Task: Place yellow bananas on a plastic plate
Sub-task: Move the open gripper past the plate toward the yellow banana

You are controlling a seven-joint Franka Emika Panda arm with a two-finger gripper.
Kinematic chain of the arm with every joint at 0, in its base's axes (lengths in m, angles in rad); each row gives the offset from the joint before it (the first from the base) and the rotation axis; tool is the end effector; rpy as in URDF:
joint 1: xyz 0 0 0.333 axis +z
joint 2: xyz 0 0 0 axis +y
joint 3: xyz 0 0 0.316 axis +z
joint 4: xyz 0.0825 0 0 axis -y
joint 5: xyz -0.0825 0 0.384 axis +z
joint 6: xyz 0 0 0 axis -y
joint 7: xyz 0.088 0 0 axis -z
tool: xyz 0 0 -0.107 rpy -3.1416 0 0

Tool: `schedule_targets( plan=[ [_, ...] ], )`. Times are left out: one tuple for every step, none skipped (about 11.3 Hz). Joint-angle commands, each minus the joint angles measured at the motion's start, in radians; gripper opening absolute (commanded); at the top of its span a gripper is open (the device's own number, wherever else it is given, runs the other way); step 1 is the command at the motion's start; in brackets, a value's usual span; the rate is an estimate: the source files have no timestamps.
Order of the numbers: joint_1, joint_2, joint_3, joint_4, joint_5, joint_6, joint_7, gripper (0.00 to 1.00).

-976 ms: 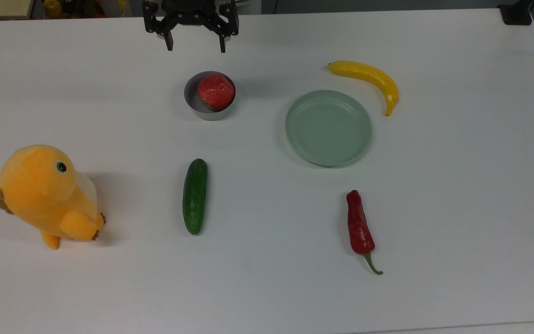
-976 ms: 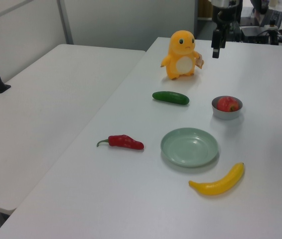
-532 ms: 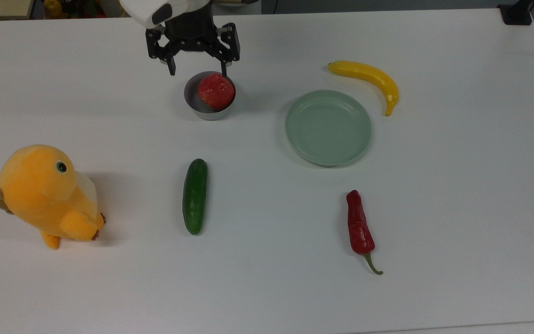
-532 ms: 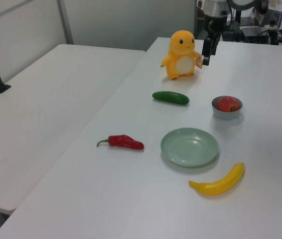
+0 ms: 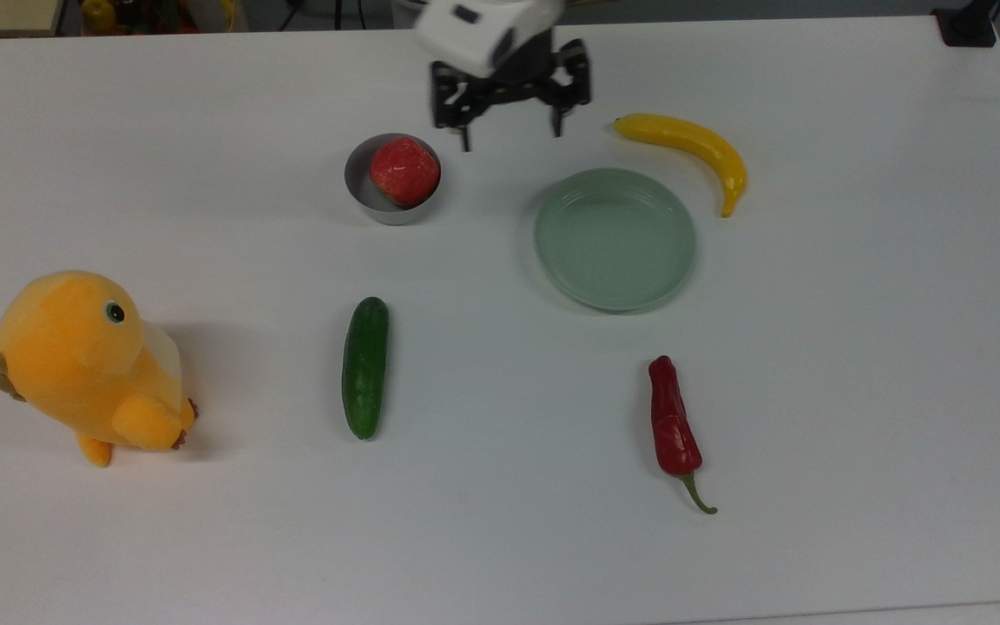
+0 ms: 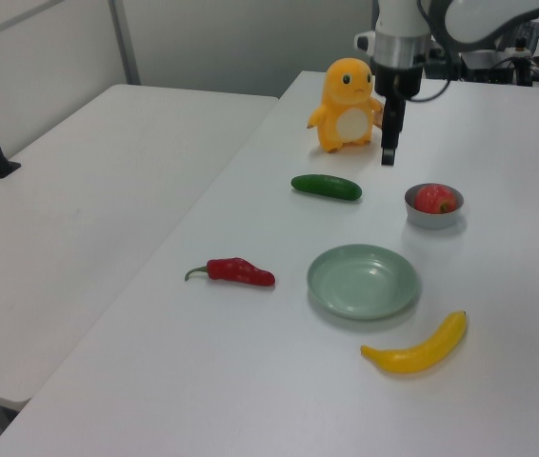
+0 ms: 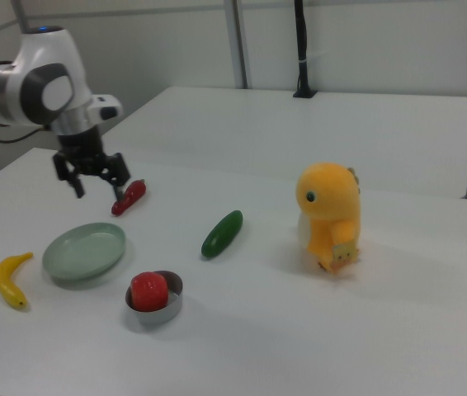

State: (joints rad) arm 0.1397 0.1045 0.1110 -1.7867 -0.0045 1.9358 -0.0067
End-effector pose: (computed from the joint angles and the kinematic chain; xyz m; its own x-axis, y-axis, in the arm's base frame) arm 0.5800 0.1459 0.4934 0.9659 0.2548 0.0453 0.2553 -0.9668 -0.0070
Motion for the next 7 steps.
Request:
schedule_targets(
  plan=[
    [0.115,-0.032,0.027,-0.063,-0.009,0.008,0.014,1.00],
    [0.153,-0.031,0.042,-0.072,-0.008,0.002,0.014,1.00],
    [0.194,-0.026,0.050,-0.095,-0.008,0.002,0.019,1.00],
    [0.234,-0.019,0.056,-0.112,-0.009,0.000,0.037,1.00],
    [0.262,-0.013,0.068,-0.131,-0.009,0.000,0.051,1.00],
    [0.273,0.004,0.084,-0.141,-0.009,0.002,0.051,1.00],
    [0.273,0.024,0.104,-0.142,-0.009,0.005,0.053,1.00]
  ],
)
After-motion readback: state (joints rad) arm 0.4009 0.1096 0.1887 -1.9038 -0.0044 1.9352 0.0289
